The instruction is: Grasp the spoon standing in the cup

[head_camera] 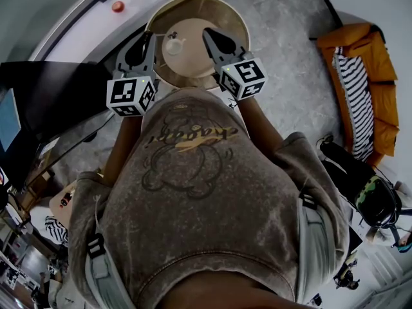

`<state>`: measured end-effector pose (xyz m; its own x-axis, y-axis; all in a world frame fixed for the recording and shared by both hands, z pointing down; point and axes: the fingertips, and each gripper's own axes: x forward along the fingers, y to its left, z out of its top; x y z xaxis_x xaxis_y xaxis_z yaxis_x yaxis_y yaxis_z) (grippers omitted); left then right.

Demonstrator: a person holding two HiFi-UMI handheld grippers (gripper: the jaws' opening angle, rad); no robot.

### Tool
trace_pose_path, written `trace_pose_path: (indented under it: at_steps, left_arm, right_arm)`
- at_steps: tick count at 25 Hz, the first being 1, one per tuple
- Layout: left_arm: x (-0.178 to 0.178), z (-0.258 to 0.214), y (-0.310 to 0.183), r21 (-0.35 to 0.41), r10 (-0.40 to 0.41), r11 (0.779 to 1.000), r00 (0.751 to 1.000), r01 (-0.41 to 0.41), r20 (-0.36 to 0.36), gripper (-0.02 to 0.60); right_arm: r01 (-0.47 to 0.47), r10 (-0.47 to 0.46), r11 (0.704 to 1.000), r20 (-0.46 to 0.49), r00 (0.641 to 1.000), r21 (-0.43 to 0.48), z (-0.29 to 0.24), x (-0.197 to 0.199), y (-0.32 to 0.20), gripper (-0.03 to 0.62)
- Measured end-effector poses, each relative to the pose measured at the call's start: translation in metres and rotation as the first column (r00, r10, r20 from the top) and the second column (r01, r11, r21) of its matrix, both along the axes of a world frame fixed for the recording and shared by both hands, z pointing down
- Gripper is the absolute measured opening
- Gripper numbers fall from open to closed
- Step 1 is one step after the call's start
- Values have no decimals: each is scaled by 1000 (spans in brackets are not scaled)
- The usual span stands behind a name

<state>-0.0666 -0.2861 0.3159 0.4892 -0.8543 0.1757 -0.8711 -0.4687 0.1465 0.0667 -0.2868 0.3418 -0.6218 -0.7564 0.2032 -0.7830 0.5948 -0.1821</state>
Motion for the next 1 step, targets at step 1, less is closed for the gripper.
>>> trace_pose_path:
  at_steps: [1]
  left_arm:
    - [0, 1, 0, -2, 0, 1000, 1000, 0, -1, 55]
  right_arm:
    - [0, 0, 1000, 1, 1000, -3, 1, 0, 1, 17]
